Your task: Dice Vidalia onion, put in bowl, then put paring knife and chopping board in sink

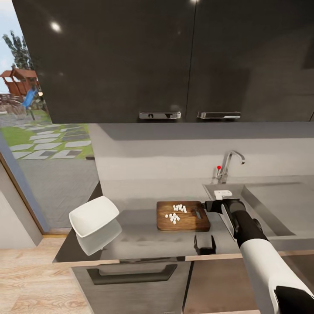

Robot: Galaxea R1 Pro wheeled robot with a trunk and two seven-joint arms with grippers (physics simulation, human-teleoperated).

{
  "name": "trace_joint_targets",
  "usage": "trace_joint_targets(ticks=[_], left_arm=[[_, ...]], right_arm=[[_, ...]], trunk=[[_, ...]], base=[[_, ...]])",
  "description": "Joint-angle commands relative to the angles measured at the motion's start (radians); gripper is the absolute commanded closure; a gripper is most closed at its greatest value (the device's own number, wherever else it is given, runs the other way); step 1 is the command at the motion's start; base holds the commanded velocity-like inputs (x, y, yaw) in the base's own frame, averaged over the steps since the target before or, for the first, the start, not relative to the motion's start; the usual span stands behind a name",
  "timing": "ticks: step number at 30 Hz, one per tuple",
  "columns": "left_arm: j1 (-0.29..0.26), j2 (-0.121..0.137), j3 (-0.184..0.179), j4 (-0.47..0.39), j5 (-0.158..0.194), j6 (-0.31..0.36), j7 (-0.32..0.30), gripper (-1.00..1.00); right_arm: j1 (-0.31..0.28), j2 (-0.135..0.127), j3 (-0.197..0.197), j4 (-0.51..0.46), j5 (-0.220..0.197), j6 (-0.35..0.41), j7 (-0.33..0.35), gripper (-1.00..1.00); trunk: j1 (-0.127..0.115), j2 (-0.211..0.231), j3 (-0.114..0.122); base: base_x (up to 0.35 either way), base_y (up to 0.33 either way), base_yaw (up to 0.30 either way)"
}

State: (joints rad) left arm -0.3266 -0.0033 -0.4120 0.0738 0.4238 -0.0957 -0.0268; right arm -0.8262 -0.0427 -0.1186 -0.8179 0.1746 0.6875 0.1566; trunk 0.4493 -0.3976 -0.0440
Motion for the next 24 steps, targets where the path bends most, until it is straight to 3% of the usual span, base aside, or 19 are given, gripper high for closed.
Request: trace_joint_targets(ticks=[1,17,24], left_arm=[[-0.002,-0.002,-0.008,0.003,0.009,-0.005,-0.003,-1.00],[-0.002,-0.003,-0.008,0.001,0.010,-0.001,0.000,-1.00],[-0.002,-0.003,-0.008,0.001,0.010,-0.001,0.000,-1.00]], right_arm=[[-0.001,0.000,-0.003,-0.001,0.011,0.004,0.009,-1.00],[-0.001,-0.005,-0.003,-0.003,0.011,0.004,0.009,-1.00],[-0.001,-0.006,-0.004,-0.003,0.010,0.004,0.009,-1.00]], trunk=[[0.001,-0.002,-0.003],[0.001,-0.002,-0.004],[0.027,-0.051,-0.026]], base=[[0.000,0.000,0.000],[0.000,0.000,0.000],[0.000,0.000,0.000]])
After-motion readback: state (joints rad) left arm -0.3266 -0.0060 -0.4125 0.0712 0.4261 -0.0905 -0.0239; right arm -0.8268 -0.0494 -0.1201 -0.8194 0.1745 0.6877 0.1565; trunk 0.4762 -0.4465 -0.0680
